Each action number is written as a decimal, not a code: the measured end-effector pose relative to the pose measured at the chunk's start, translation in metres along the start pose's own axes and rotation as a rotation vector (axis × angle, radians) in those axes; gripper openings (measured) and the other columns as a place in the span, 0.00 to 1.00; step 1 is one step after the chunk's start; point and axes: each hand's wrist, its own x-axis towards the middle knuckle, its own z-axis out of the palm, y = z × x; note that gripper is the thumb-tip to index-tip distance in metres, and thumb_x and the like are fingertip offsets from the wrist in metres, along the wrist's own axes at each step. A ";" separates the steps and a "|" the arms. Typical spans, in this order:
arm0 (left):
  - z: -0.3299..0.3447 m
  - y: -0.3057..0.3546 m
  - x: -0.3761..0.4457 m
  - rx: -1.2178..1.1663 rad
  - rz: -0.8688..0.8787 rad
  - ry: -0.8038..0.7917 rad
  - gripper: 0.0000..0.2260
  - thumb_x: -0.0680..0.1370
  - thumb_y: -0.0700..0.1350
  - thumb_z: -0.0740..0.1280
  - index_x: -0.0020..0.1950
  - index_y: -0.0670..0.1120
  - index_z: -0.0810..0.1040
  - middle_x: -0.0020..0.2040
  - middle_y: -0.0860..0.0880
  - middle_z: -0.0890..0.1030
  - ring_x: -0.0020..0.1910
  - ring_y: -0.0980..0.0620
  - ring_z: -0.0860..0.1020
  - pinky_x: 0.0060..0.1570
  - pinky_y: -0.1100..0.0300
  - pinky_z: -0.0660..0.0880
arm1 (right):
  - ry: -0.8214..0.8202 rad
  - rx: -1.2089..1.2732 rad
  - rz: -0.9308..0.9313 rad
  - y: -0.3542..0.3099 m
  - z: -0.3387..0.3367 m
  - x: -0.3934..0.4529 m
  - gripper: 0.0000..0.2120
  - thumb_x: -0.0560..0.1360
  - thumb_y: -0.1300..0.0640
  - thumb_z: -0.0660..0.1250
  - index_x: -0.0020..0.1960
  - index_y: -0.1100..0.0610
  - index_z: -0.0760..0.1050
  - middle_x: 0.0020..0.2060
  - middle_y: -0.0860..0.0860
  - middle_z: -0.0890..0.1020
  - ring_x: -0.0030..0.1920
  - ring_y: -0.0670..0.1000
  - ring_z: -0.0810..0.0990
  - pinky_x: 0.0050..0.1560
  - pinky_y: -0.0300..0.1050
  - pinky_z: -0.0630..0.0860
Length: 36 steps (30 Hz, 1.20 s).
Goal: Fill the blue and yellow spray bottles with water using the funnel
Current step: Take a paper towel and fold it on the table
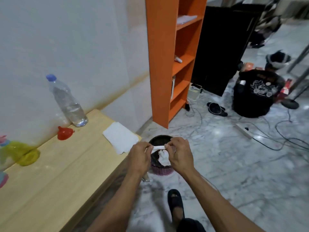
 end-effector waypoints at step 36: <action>0.266 -0.072 0.286 0.321 -0.327 -0.347 0.05 0.78 0.48 0.69 0.50 0.50 0.83 0.47 0.48 0.84 0.43 0.48 0.81 0.42 0.54 0.79 | -0.511 -0.023 0.326 0.232 0.126 0.280 0.05 0.79 0.57 0.68 0.45 0.54 0.75 0.53 0.55 0.81 0.57 0.58 0.77 0.55 0.43 0.68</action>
